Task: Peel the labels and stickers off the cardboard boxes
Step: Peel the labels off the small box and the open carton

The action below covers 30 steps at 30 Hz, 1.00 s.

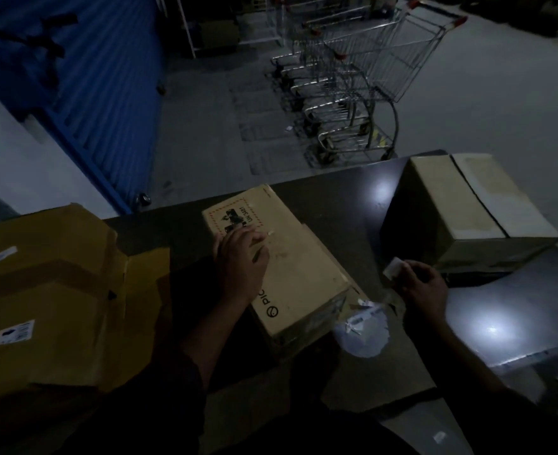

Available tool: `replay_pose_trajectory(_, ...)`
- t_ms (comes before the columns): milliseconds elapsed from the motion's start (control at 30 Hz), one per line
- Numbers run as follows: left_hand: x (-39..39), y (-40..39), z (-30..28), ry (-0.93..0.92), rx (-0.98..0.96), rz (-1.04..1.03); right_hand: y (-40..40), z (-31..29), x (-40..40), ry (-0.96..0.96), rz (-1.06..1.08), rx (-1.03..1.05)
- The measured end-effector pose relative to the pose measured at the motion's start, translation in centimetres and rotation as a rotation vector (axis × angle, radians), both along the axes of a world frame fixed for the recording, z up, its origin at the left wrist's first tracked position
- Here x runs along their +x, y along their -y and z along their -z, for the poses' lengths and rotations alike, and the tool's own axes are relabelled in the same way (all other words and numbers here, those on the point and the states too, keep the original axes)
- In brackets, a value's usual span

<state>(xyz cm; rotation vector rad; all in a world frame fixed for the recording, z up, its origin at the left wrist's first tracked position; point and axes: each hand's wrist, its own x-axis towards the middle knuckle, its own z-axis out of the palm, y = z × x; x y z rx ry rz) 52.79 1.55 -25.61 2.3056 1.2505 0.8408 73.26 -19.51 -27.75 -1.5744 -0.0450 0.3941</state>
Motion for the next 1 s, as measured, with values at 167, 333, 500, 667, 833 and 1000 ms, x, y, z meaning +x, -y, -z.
replay_pose_trajectory(167,0.6,0.0,-0.4,-0.085,0.031,-0.035,8.1,7.7,3.1,-0.155,0.17,-0.203)
replay_pose_trajectory(333,2.1,0.2,-1.3,-0.153,0.014,-0.084,13.5,12.0,3.6,-0.241,0.077,-0.405)
replay_pose_trajectory(500,3.1,0.4,-1.1,-0.179,-0.027,-0.122,15.9,13.6,2.7,-0.162,0.128,-0.535)
replay_pose_trajectory(667,2.7,0.7,-0.9,-0.161,-0.047,-0.129,17.0,13.2,2.9,-0.143,0.262,-0.56)
replay_pose_trajectory(833,2.9,1.1,-1.1,-0.154,-0.059,-0.142,17.3,11.8,3.8,-0.1,0.176,-0.587)
replay_pose_trajectory(1000,2.8,0.7,-0.9,-0.139,-0.072,-0.134,18.0,12.3,4.3,0.005,0.038,-0.696)
